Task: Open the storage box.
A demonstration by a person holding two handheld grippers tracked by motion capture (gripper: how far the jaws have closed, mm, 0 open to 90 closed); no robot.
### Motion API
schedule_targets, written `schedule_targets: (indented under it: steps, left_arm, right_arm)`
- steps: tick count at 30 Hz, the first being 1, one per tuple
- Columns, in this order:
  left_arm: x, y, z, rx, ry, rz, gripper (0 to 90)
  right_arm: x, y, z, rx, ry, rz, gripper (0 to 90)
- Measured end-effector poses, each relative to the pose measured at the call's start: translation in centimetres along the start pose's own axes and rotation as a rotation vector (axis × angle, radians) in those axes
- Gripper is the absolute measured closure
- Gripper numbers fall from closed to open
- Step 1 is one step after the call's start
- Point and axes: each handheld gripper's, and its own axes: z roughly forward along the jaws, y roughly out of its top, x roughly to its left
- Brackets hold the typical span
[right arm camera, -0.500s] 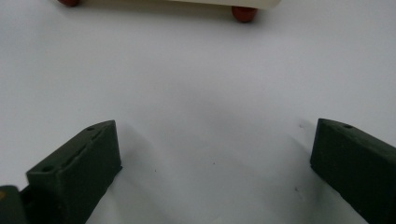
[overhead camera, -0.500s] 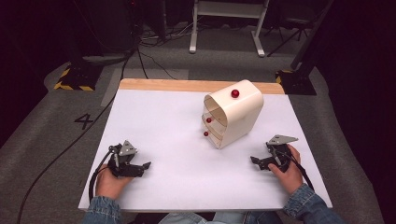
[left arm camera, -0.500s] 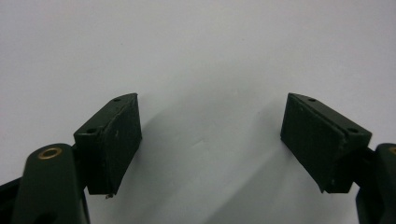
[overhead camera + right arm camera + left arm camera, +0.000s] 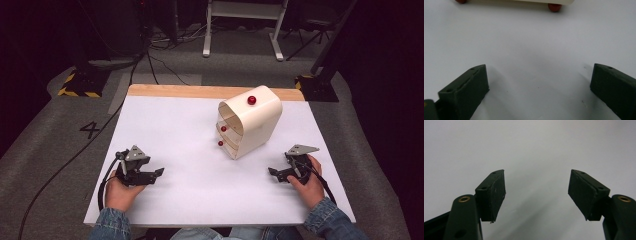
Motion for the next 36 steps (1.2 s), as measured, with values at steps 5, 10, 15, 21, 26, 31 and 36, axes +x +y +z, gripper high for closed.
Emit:
schedule_targets:
  steps: [5, 10, 15, 21, 26, 31, 36]
  left_arm:
    - [-1.6, 1.4, -1.5, -0.063, -0.057, 0.032, 33.7]
    - [-3.2, 2.9, -2.1, -0.134, -0.084, 0.053, 34.6]
    - [-4.0, 4.1, -1.8, -0.191, -0.121, 0.041, 38.0]
    - [-4.3, 5.4, -0.7, -0.272, -0.122, 0.044, 40.6]
    - [-4.7, 6.7, 0.6, -0.289, -0.119, 0.073, 41.7]
    - [-4.8, 7.8, 2.3, -0.269, -0.128, 0.084, 42.3]
    - [-5.0, 8.9, 3.9, -0.259, -0.136, 0.105, 42.8]
  right_arm:
    - [0.0, 0.0, 0.0, 0.000, 0.000, 0.000, 1.5]
    - [0.0, 0.0, 0.0, 0.000, 0.000, 0.000, 1.5]
    - [0.0, 0.0, 0.0, 0.000, 0.000, 0.000, 1.5]
    - [0.0, 0.0, 0.0, -0.001, 0.000, 0.000, 1.5]
    - [0.0, 0.0, 0.0, -0.001, -0.001, 0.000, 1.5]
    - [0.0, 0.0, 0.0, -0.001, -0.003, -0.001, 1.5]
    - [0.0, 0.0, 0.0, -0.001, -0.003, -0.001, 1.5]
